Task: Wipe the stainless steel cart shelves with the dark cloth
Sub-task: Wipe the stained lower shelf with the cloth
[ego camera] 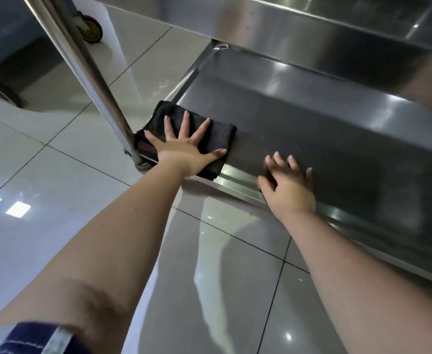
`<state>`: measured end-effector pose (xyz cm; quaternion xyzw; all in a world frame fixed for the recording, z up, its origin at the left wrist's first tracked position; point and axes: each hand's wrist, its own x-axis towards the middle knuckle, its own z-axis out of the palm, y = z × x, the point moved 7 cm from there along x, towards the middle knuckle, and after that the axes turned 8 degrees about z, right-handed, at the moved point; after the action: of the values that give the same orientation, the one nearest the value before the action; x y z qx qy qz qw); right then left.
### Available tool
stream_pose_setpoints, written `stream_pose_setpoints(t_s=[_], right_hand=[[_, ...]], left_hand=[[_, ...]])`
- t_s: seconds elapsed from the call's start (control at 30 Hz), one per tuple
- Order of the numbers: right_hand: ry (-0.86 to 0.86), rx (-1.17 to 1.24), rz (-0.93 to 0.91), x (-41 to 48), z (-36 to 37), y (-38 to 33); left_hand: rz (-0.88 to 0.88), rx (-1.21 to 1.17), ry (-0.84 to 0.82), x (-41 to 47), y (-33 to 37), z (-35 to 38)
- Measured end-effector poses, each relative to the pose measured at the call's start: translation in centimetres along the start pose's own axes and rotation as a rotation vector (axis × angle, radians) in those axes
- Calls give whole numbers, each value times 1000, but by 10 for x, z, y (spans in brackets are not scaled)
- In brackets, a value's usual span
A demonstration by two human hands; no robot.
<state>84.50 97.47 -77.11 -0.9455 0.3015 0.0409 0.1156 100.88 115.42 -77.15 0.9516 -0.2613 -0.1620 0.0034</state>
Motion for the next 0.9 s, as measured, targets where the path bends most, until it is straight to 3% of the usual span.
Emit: stream_pose_setpoints(t_s=[0.2, 0.37, 0.57, 0.7, 0.8, 0.9], right_hand=[[-105, -189, 141, -35, -11, 123], [-95, -220, 121, -30, -3, 124], [-111, -189, 112, -29, -1, 128], [-118, -104, 32, -36, -10, 132], [-123, -132, 11, -47, -23, 173], [-106, -182, 176, -58, -37, 251]], left_hand=[[-16, 14, -1, -3, 1, 0], [-34, 8, 0, -10, 29, 5], [101, 2, 26, -40, 162, 31], [73, 0, 35, -45, 174, 31], [54, 4, 15, -46, 173, 31], [37, 10, -1, -48, 177, 32]])
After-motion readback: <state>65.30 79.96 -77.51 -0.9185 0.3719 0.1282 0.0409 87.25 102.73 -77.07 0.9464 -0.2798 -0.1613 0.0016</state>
